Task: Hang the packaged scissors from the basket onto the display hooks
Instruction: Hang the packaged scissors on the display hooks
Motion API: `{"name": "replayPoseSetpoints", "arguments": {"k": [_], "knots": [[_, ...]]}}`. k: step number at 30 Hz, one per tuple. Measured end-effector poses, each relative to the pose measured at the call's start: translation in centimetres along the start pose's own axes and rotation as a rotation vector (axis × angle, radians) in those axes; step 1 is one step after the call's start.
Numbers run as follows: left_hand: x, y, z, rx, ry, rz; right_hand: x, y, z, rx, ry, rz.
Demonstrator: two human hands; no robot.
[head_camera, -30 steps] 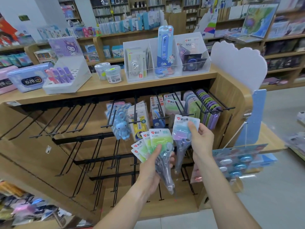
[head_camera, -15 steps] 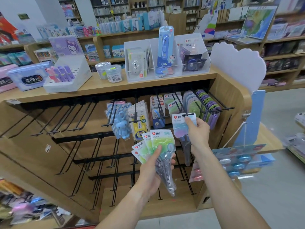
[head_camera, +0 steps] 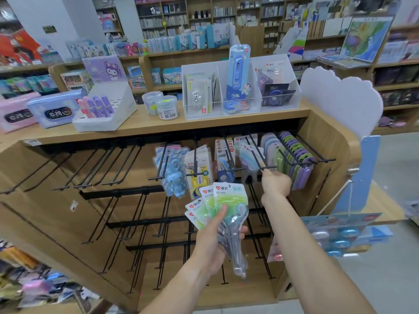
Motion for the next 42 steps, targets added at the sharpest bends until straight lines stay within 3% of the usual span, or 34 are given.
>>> {"name": "replayPoseSetpoints", "arguments": {"k": [2, 6, 13, 23, 33, 38, 39, 41, 42], "knots": [[0.2, -0.1, -0.1, -0.001, 0.004, 0.014, 2.3, 2.1, 1.7, -0.031, -0.096, 0.015], [0.2, -0.7, -0.5, -0.012, -0.011, 0.023, 6.8, 5.9, 3.1, 0.153, -0.453, -0.054], [0.8, -1.5, -0.9, -0.012, -0.018, 0.06, 7.9, 5.7, 4.7, 0.002, -0.501, 0.043], [1.1, -0.8, 0.2, -0.102, 0.032, -0.01, 5.0, 2.6, 4.6, -0.157, -0.337, 0.167], [1.9, -0.6, -0.2, -0.141, 0.028, -0.011, 2.4, 2.1, 2.8, -0.168, -0.256, 0.104], [1.8, -0.4, -0.3, -0.161, 0.013, -0.007, -1.1, 1.7, -0.4, -0.283, -0.194, -0.056], [1.8, -0.4, -0.3, -0.166, 0.008, -0.007, -1.5, 1.8, -0.9, -0.265, -0.17, -0.177], [1.9, -0.2, -0.6, -0.174, -0.012, -0.004, -1.9, 0.4, -1.6, 0.466, -0.022, 0.092], [2.0, -0.2, -0.6, -0.177, -0.016, -0.003, -1.7, -0.6, -1.7, 0.467, -0.002, 0.159]]}}
Point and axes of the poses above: each hand's wrist, its own x-axis away from the middle knuckle, its own z-axis out of the back of the hand, y = z × x, the point moved 5 cm from there along -x, towards the middle knuckle, and after that the axes turned 10 degrees about -z, right-handed, at the moved point
